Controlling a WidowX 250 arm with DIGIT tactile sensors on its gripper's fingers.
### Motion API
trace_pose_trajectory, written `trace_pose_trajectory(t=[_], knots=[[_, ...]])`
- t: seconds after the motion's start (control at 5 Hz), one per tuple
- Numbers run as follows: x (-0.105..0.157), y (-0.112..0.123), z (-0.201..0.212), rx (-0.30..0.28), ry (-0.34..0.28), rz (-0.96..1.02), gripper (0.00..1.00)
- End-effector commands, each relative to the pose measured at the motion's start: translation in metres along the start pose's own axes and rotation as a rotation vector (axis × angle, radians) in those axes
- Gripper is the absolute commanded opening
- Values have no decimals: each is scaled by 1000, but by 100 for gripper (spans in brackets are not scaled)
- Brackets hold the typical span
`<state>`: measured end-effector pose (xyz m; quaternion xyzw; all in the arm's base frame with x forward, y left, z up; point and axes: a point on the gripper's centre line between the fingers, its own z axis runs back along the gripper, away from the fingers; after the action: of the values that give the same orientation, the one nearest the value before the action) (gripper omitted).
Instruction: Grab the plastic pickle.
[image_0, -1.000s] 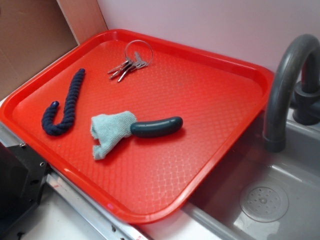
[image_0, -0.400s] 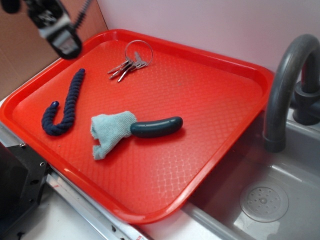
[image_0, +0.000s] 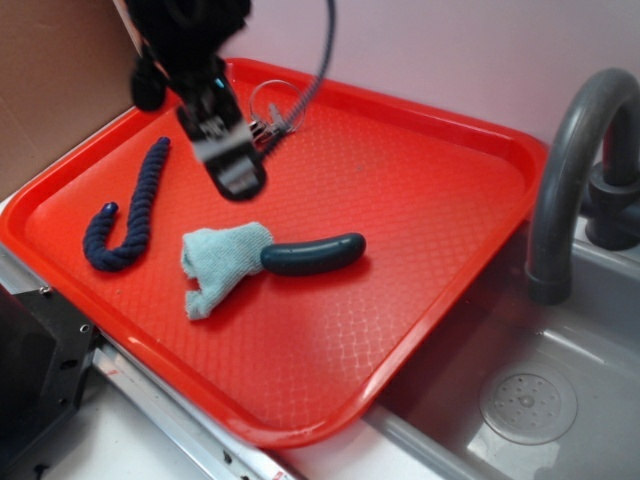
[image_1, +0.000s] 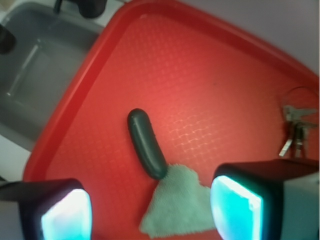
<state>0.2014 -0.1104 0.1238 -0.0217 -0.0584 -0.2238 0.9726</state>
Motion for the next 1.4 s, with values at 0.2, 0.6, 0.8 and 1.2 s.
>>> trace_pose_trajectory(t=[0.2,0.6,0.8,1.2], knots=[[11,-6,-74,22,154,-81,100],[6,-10,-100,39,236,-100,100],[6,-8,-101,44,268,-75,2],[4,-1,-97,64,276,-14,0]])
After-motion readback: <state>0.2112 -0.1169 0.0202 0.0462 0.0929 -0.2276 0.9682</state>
